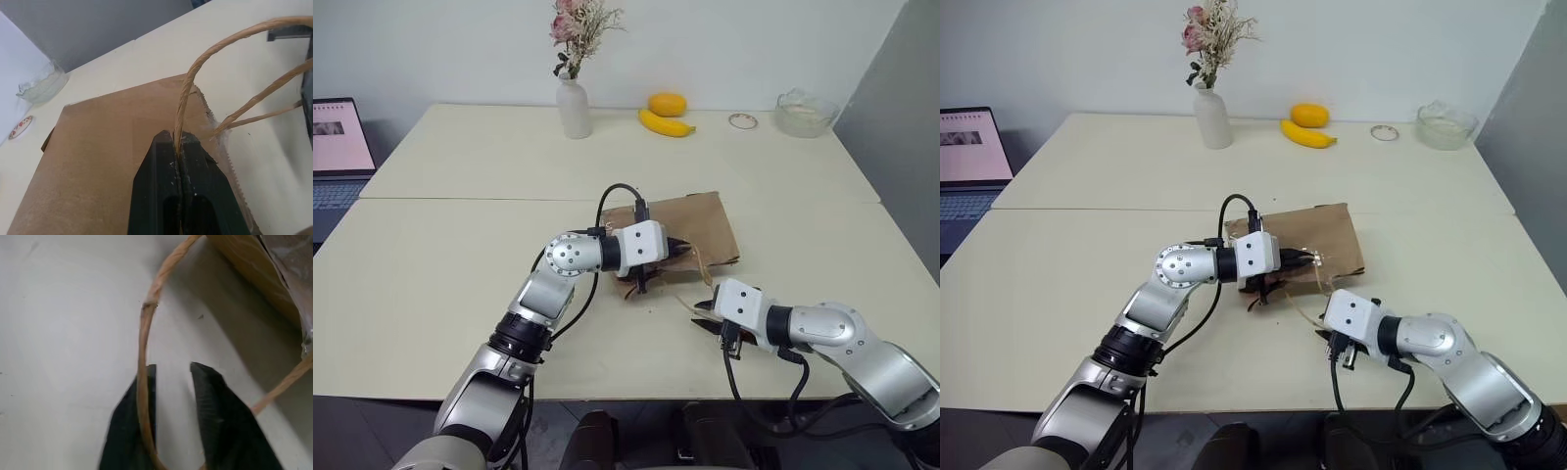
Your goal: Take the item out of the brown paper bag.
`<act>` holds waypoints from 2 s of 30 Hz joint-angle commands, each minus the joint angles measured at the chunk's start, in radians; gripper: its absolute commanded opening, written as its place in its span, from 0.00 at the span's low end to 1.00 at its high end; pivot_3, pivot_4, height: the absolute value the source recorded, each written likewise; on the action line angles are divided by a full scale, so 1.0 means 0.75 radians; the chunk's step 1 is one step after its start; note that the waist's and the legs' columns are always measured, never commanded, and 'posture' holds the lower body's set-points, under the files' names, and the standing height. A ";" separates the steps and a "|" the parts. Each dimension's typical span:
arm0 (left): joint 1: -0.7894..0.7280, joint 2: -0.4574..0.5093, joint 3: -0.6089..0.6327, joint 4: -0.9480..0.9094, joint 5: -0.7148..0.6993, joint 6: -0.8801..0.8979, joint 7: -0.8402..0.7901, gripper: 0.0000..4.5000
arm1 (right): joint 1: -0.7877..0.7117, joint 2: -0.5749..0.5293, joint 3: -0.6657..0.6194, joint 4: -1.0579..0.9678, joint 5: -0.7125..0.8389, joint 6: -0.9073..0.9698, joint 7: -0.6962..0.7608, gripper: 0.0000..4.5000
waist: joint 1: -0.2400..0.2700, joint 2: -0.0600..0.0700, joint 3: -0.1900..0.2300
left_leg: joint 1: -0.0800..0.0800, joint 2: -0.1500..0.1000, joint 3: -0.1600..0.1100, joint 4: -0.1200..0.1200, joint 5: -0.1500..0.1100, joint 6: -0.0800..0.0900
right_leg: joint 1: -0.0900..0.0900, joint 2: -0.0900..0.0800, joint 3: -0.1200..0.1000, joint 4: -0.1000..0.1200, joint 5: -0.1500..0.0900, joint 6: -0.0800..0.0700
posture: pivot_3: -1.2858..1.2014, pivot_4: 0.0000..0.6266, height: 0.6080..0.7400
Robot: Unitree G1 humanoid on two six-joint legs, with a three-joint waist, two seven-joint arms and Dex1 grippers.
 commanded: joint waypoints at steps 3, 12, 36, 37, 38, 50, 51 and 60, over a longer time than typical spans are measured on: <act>-0.095 -0.019 0.087 -0.057 -0.050 0.124 0.067 0.00 | 0.001 0.062 0.069 -0.008 -0.113 -0.004 -0.058 0.01 | 0.000 0.000 0.000 | 0.000 0.000 0.000 0.001 0.000 0.000 | 0.000 0.000 0.000 0.001 0.000 0.000 | 0.52 0.24 1.00; -0.234 -0.086 0.176 -0.065 -0.141 0.409 0.172 0.00 | -0.024 0.078 0.235 0.064 -0.346 -0.084 -0.052 0.01 | 0.000 0.000 0.000 | -0.001 -0.001 -0.002 0.002 0.000 0.000 | 0.000 0.000 -0.001 0.000 0.000 0.000 | 0.52 0.24 1.00; -0.429 0.007 0.328 -0.016 -0.228 0.614 0.286 0.00 | -0.003 0.141 0.313 0.154 -0.571 -0.170 0.081 0.01 | -0.001 0.000 0.000 | 0.000 -0.001 -0.003 0.002 0.000 0.000 | 0.000 0.000 0.000 0.001 0.000 0.000 | 0.52 0.24 1.00; -0.433 0.008 0.331 -0.013 -0.228 0.612 0.285 0.00 | -0.001 0.144 0.312 0.154 -0.574 -0.169 0.084 0.01 | -0.001 0.000 -0.001 | 0.000 -0.001 -0.003 0.001 0.000 0.000 | 0.000 0.000 0.000 0.001 0.000 0.000 | 0.52 0.24 1.00; -0.431 0.007 0.333 -0.021 -0.230 0.615 0.282 0.00 | -0.001 0.148 0.312 0.153 -0.579 -0.168 0.087 0.01 | -0.001 0.000 -0.001 | 0.001 -0.001 -0.002 0.001 0.000 0.000 | 0.000 0.000 0.000 0.001 0.000 0.000 | 0.52 0.24 1.00; -0.353 0.000 0.321 -0.159 -0.326 0.694 0.200 0.00 | 0.008 0.296 0.142 0.103 -0.513 -0.146 0.032 0.21 | -0.008 0.000 0.000 | 0.001 0.000 -0.003 0.002 0.000 -0.001 | -0.001 0.001 0.001 0.004 0.000 0.000 | 0.52 0.24 1.00; -0.346 0.002 0.318 -0.171 -0.331 0.698 0.194 0.00 | 0.012 0.295 0.127 0.086 -0.500 -0.135 0.043 0.28 | -0.007 0.000 0.000 | 0.001 0.000 -0.003 0.002 0.000 -0.001 | -0.001 0.000 0.001 0.004 0.000 0.000 | 0.52 0.24 1.00; -0.306 -0.004 0.310 -0.238 -0.361 0.714 0.177 0.00 | 0.054 0.186 -0.203 -0.170 -0.183 0.030 0.224 0.95 | -0.003 0.000 0.000 | 0.000 0.000 -0.004 0.002 0.000 0.000 | -0.001 -0.001 0.001 0.003 0.000 0.000 | 0.52 0.24 1.00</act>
